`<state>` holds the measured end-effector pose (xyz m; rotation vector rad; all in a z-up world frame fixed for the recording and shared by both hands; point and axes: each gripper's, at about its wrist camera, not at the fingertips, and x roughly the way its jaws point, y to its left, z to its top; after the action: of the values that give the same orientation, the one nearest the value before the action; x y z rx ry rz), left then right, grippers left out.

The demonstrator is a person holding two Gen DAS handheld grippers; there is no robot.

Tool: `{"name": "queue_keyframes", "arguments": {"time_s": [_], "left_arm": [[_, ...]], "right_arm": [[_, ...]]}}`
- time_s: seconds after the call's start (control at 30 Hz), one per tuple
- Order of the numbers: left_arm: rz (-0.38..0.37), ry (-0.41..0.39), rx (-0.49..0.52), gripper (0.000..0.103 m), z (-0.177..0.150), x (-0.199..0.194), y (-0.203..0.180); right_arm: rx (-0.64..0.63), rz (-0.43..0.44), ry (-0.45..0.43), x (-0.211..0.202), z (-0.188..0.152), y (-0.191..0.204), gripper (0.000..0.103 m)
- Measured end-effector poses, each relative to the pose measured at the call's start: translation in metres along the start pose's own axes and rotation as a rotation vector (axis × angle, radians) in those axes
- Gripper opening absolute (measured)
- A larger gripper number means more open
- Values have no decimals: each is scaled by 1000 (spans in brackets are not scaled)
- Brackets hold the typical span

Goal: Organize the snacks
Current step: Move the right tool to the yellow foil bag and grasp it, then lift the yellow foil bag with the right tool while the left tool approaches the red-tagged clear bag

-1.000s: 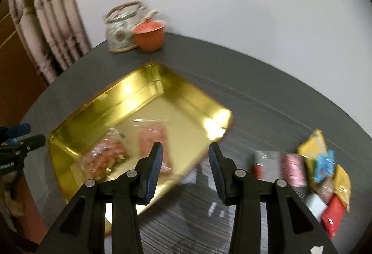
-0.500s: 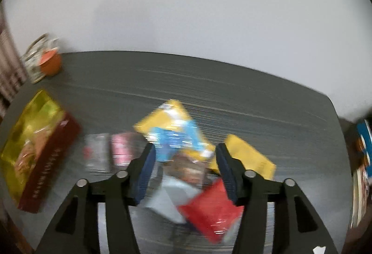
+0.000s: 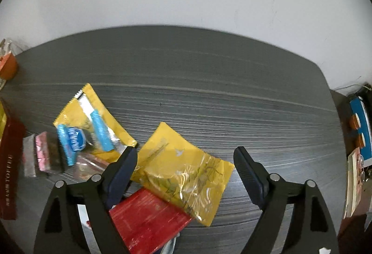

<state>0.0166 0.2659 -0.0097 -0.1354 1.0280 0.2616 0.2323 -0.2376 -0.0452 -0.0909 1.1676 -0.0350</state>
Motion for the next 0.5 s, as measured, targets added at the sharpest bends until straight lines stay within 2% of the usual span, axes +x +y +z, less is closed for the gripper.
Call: {"name": "queue_keyframes", "arguments": {"time_s": [0.1,0.2,0.5], "left_arm": [[-1,-20,-31,70,1,-6,3],[-9,-5,-48,71,-1,-6,3],[0,-17,-19,71,0,-20,-16]], "right_arm": [[-10,9,9,6,2,0,84],[-1,31,13,9,2,-3,84],[45,39,-10,8,-7,-28,80]]}}
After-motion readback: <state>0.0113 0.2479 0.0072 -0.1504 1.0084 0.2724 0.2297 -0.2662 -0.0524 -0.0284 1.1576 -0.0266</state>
